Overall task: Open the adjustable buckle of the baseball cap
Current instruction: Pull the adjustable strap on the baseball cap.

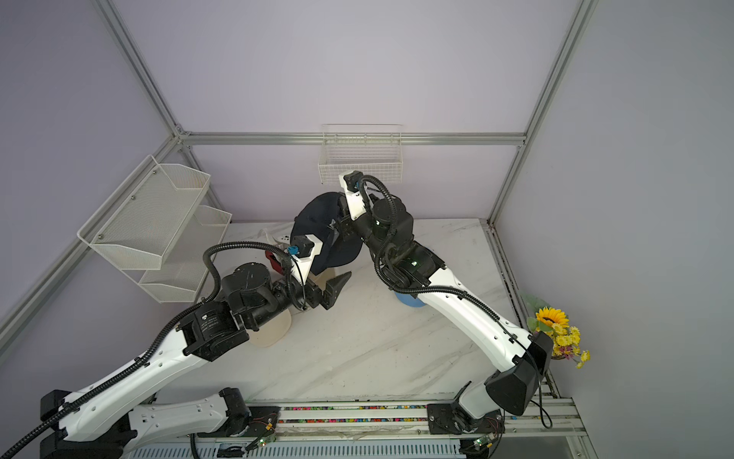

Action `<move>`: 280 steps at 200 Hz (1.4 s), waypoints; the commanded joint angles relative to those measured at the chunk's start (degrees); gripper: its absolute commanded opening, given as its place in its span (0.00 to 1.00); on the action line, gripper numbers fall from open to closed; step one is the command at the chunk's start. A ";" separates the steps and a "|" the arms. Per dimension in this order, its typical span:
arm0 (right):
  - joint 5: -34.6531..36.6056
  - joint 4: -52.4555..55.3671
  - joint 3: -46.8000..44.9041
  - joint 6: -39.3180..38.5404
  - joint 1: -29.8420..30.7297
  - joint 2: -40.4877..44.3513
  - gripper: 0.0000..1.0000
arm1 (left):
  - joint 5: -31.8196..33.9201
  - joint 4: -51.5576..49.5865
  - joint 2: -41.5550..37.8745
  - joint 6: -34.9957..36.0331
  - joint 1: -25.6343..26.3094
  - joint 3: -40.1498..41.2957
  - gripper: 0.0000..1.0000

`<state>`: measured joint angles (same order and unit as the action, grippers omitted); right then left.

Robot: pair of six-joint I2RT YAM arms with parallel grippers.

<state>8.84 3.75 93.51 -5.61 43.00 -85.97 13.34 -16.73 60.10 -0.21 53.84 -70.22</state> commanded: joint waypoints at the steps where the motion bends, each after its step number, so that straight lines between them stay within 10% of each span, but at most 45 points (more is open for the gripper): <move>1: 2.43 1.32 2.85 0.58 -0.02 -0.56 0.00 | 5.92 2.31 -0.68 4.23 1.42 -3.33 1.00; 84: -0.66 3.87 5.73 0.50 0.31 -1.24 0.00 | 20.14 11.44 0.72 11.47 3.66 1.19 1.00; 190: -0.76 2.45 3.21 0.43 2.50 1.05 0.00 | 17.17 15.58 5.29 11.63 0.71 -1.50 0.81; 245: -0.93 1.97 1.78 0.07 3.13 2.25 0.00 | 14.35 15.79 5.51 9.51 -2.33 -1.50 0.66; 280: -0.77 1.53 1.22 -0.06 3.18 2.22 0.00 | 13.40 16.46 5.87 9.17 -3.19 -1.68 0.38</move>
<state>8.05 7.31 95.13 -5.61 45.78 -85.49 28.25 -3.73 66.02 9.87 51.37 -69.23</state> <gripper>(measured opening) 0.042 0.465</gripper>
